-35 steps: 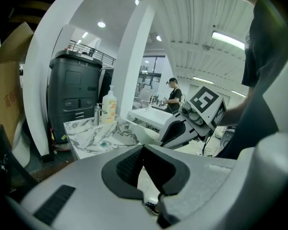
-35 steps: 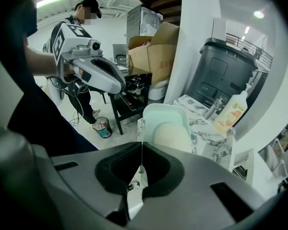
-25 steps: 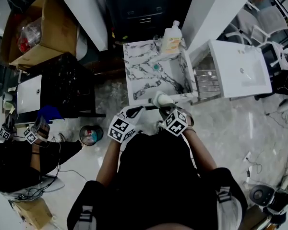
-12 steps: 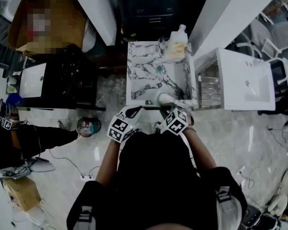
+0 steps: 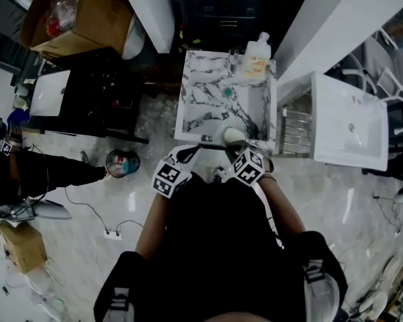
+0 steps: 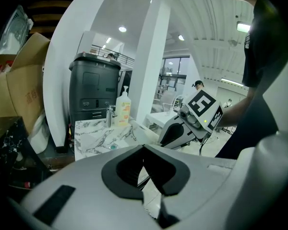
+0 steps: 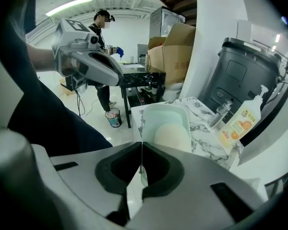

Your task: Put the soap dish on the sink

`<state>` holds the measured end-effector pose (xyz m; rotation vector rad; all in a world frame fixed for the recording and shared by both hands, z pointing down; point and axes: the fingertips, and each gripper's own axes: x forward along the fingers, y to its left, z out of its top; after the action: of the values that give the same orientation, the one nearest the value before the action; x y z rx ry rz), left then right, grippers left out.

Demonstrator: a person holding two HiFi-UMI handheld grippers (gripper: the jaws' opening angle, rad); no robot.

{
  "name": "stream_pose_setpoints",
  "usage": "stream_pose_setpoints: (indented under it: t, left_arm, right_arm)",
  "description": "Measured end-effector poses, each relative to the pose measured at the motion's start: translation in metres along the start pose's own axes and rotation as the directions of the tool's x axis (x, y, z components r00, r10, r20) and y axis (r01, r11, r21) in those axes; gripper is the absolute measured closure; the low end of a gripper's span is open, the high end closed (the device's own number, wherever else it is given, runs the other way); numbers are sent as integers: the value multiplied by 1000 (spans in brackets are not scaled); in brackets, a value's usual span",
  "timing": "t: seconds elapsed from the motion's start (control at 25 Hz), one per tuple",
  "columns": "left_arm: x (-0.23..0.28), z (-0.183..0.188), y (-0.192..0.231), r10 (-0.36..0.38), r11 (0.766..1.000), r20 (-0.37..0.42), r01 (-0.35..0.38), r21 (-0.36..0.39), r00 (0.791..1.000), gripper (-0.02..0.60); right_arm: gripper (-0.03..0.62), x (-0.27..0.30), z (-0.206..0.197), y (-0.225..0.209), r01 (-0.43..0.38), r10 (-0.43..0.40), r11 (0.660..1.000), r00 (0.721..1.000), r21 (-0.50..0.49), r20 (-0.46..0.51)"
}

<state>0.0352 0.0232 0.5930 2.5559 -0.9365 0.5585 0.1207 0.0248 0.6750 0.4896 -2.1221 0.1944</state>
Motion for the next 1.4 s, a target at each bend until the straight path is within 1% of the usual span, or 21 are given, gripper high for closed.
stream_pose_setpoints:
  t: [0.36,0.56,0.72,1.0,1.2,1.4]
  left_arm:
    - [7,-1,-1,7,1000,-2,-7,-4,1000,581]
    - [12,-2,10,-11,1000,-1,11,0,1000,581]
    - [15,0,25,-37,999,-7,37,2,999,581]
    - [18,12,68,-94,995,-24,95,16,995,581]
    - [18,17,116,-120,992,-44,121,21,992,581]
    - [24,29,159,-153,987,-61,156,41,986,581]
  right_arm:
    - [595,3,-5,-2,-12,12,1000,1000,-15,-8]
    - [595,10,-6,-6,-7,7,1000,1000,-1,-24]
    - [595,17,2,-13,6,-5,1000,999,12,-36]
    - [595,40,31,-30,13,-10,998,998,55,-68]
    - [595,64,61,-44,19,-13,998,996,62,-88]
    - [595,84,86,-63,36,-27,995,995,90,-99]
